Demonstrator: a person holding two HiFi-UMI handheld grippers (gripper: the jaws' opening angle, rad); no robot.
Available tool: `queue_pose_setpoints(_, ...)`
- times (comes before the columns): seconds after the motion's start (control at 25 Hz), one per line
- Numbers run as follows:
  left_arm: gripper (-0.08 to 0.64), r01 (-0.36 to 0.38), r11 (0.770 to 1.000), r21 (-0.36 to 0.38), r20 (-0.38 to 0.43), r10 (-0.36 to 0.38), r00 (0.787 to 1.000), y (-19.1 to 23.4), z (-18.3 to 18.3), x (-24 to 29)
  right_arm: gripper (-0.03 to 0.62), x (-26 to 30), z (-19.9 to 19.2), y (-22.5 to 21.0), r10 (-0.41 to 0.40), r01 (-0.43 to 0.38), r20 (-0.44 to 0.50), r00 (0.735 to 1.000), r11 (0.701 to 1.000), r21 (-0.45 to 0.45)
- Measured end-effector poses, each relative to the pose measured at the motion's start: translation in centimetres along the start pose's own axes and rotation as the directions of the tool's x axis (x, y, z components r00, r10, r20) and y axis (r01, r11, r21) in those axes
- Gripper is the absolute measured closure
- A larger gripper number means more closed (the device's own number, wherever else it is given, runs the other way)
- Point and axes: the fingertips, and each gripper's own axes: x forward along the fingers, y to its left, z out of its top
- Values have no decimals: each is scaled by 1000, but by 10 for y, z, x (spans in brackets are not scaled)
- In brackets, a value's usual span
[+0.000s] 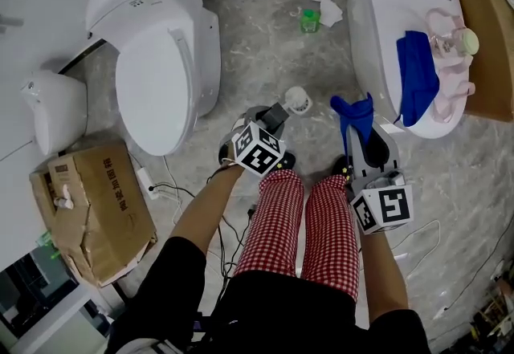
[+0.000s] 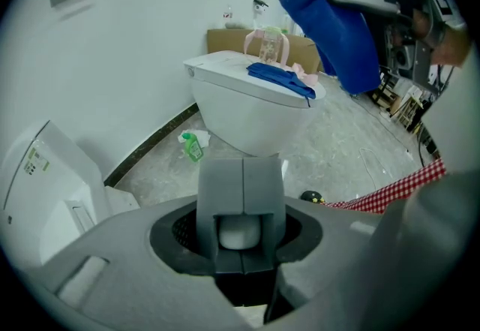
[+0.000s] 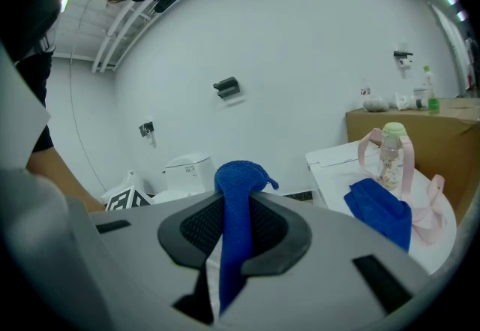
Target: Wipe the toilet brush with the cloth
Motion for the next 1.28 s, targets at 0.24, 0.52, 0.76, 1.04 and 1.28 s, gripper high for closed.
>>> queue_pose_setpoints(0.24, 393, -1, 1000, -5, 11, 1, 1000, 0, 3, -12, 528, -9, 3, 3, -16, 16, -6, 1000, 1000, 7)
queue_pose_setpoints(0.52, 393, 3, 1000, -4, 20, -2, 1000, -3, 7, -27, 528, -16, 14, 11, -18, 18, 11, 1000, 1000, 6)
queue_pose_setpoints(0.76, 393, -5, 1000, 7, 31, 5, 1000, -1, 12, -42, 528, -21, 25, 14, -29, 28, 20, 999, 999, 17)
queue_pose_setpoints(1.04, 393, -7, 999, -32, 52, 9, 999, 6, 25, -57, 528, -23, 34, 13, -36, 36, 26, 999, 999, 22)
queue_pose_setpoints(1.28, 393, -1, 998, -64, 76, 6, 997, 10, 41, -72, 528, -24, 49, 17, -30, 29, 38, 999, 999, 18)
